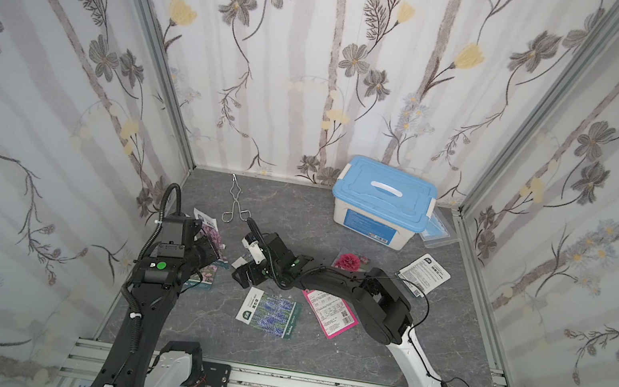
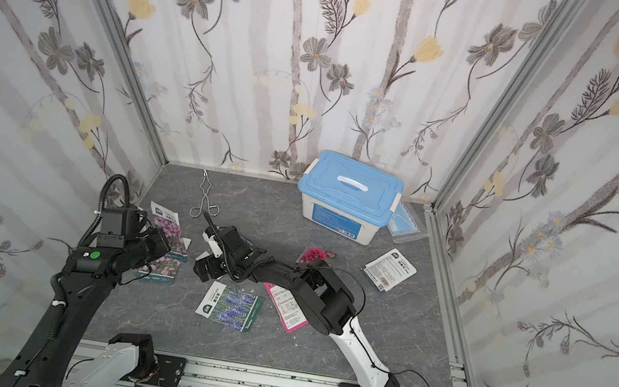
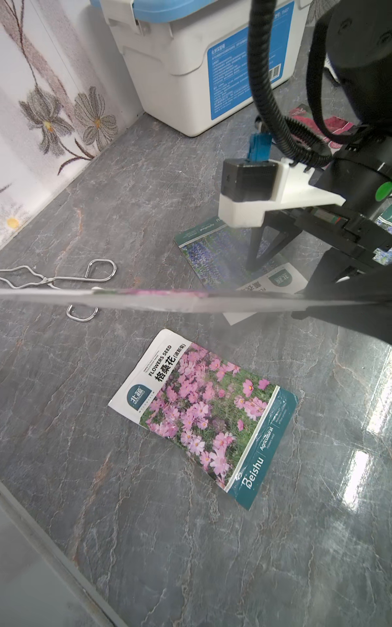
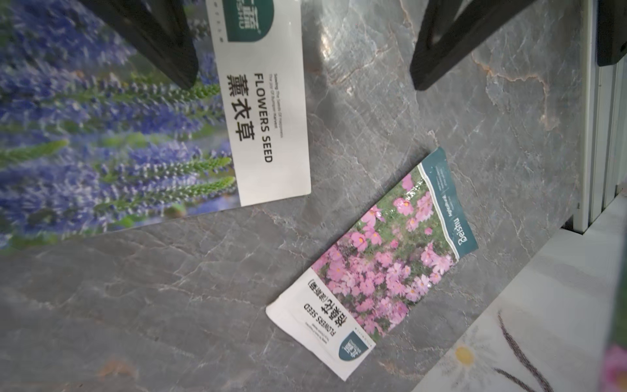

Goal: Arrange the seed packets in a row
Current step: Move the seed packets from the center of the board.

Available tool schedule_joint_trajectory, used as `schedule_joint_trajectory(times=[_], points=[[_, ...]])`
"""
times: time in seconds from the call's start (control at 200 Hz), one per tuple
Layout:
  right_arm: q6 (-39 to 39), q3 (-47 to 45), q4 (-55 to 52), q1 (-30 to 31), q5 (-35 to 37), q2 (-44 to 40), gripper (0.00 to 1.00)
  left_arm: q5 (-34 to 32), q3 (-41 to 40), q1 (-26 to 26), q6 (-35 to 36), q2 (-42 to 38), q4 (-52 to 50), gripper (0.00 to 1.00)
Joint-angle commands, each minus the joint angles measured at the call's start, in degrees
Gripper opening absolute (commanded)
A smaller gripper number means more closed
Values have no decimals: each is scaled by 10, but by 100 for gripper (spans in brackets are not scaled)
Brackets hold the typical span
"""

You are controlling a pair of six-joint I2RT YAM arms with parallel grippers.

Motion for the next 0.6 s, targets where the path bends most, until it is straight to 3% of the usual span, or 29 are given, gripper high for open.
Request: schedule_joint_trajectory(times=[0.0, 0.16, 0.415, 0.595], points=[[4, 4, -12, -7, -18, 6, 99, 13, -8, 1, -17, 2, 35, 0], [24, -26, -34, -28, 6, -9, 99, 18, -15, 1, -20, -1, 38, 0], [88, -285, 77, -114, 26, -152, 99, 24, -18, 0, -17, -5, 41, 0], [70, -385, 78, -143, 77, -254, 99, 33, -28, -1, -15, 1, 50, 0]])
